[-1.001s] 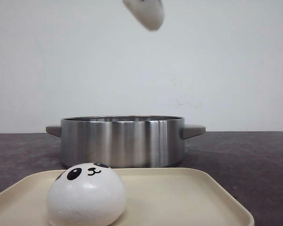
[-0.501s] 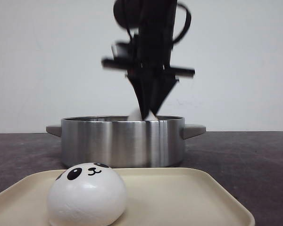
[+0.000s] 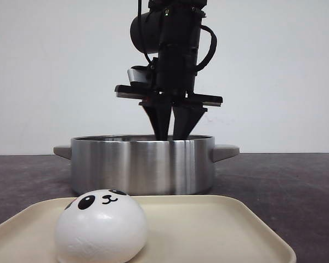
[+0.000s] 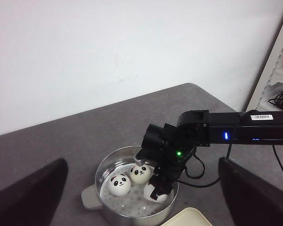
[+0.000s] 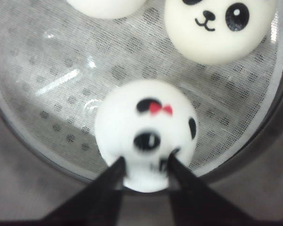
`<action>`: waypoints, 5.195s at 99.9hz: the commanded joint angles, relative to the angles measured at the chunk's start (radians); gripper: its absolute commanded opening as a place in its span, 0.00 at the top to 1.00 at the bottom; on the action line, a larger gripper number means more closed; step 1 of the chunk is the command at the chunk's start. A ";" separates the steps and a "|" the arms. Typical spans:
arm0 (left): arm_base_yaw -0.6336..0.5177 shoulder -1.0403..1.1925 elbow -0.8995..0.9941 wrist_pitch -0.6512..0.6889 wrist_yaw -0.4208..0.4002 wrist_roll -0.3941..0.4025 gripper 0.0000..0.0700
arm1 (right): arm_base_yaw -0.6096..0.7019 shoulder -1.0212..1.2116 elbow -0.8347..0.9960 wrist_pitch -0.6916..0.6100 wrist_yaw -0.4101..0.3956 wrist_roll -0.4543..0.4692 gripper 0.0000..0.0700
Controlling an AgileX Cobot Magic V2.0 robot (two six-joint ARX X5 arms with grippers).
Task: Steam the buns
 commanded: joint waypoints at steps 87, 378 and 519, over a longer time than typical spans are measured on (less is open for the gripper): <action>-0.008 -0.001 -0.238 -0.033 0.164 -0.170 0.11 | 0.119 -0.442 0.169 0.013 0.301 -0.071 0.98; 0.034 0.672 -0.727 0.606 -0.076 0.396 1.00 | 0.393 -1.206 0.021 -0.329 0.709 0.053 0.98; 0.089 0.915 -0.689 0.599 -0.007 0.381 0.14 | 0.393 -1.208 -0.168 -0.328 0.709 0.214 0.98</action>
